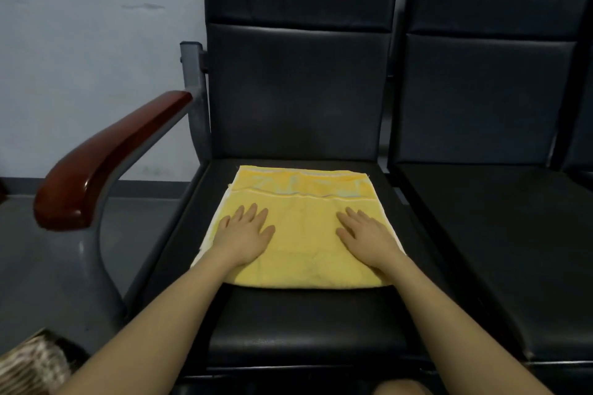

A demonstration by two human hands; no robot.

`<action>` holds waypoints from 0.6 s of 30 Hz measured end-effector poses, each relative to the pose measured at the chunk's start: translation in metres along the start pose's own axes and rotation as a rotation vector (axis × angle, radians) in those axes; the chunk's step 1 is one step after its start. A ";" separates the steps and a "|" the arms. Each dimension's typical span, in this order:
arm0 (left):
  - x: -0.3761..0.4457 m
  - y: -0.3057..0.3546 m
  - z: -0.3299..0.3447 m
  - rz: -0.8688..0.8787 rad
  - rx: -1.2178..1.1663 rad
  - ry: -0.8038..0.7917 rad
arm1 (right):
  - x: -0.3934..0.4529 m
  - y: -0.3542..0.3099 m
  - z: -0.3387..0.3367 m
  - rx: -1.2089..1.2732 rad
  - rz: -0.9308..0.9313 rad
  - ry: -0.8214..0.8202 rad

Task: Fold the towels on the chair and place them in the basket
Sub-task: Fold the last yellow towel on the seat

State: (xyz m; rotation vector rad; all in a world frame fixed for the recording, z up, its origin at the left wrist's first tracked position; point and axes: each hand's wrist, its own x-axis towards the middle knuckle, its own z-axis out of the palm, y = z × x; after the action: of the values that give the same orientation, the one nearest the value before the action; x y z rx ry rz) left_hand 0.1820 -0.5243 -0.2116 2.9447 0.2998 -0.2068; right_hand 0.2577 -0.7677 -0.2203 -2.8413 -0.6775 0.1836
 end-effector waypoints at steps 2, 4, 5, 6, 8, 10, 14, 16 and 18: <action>-0.011 0.000 -0.001 0.017 0.031 0.022 | -0.010 -0.002 -0.003 -0.014 -0.013 0.042; -0.026 -0.002 -0.002 0.041 0.067 0.053 | -0.025 -0.004 -0.006 -0.051 -0.033 0.078; -0.034 -0.004 -0.001 0.050 0.078 0.073 | -0.033 -0.005 -0.006 -0.072 -0.045 0.093; -0.043 -0.005 0.000 0.060 0.083 0.092 | -0.041 -0.006 -0.005 -0.084 -0.056 0.108; -0.059 -0.004 0.002 0.076 0.097 0.124 | -0.057 -0.008 -0.002 -0.074 -0.066 0.133; -0.072 -0.002 0.003 0.098 0.111 0.153 | -0.069 -0.011 0.001 -0.052 -0.074 0.153; -0.080 -0.001 0.003 0.089 -0.048 0.215 | -0.077 -0.014 -0.003 -0.050 -0.097 0.160; -0.074 -0.001 0.001 0.070 -0.109 0.283 | -0.072 -0.014 -0.006 -0.013 -0.099 0.162; -0.062 0.000 0.000 0.064 -0.077 0.303 | -0.061 -0.011 -0.009 0.036 -0.078 0.179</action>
State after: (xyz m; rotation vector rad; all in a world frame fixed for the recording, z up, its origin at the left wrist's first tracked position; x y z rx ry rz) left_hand 0.1215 -0.5358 -0.2016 2.8973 0.2464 0.2568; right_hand 0.2004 -0.7879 -0.2051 -2.7490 -0.7360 -0.0702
